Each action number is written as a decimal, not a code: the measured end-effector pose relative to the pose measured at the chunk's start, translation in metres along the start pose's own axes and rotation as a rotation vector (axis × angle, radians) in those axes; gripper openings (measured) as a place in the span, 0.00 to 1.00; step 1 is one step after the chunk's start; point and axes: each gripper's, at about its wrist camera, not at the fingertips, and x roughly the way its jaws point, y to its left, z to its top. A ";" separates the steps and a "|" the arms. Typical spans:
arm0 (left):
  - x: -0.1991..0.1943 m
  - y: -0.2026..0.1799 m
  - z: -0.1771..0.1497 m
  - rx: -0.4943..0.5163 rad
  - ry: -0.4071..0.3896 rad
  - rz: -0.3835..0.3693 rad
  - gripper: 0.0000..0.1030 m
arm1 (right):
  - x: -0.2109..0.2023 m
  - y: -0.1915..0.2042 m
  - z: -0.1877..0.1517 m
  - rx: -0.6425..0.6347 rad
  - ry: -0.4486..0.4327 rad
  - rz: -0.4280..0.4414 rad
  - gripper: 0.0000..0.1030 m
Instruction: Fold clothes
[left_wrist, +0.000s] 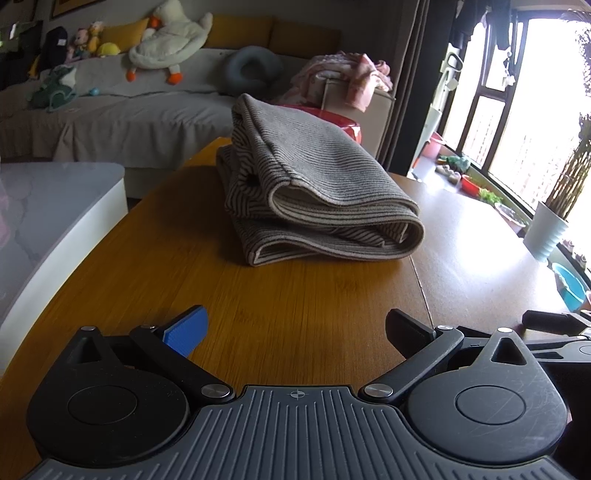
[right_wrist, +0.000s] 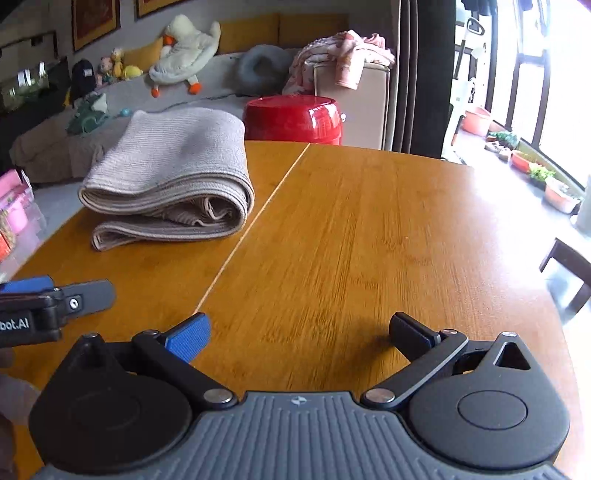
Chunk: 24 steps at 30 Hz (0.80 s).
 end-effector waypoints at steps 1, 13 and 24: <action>0.001 -0.002 0.000 0.013 0.004 0.008 1.00 | 0.000 -0.001 0.000 0.002 0.000 0.002 1.00; 0.001 -0.009 -0.001 0.054 0.026 0.068 1.00 | 0.003 -0.003 -0.001 0.009 -0.005 0.005 1.00; 0.000 -0.012 -0.002 0.090 0.058 0.137 1.00 | 0.003 -0.001 -0.002 0.011 -0.006 0.005 1.00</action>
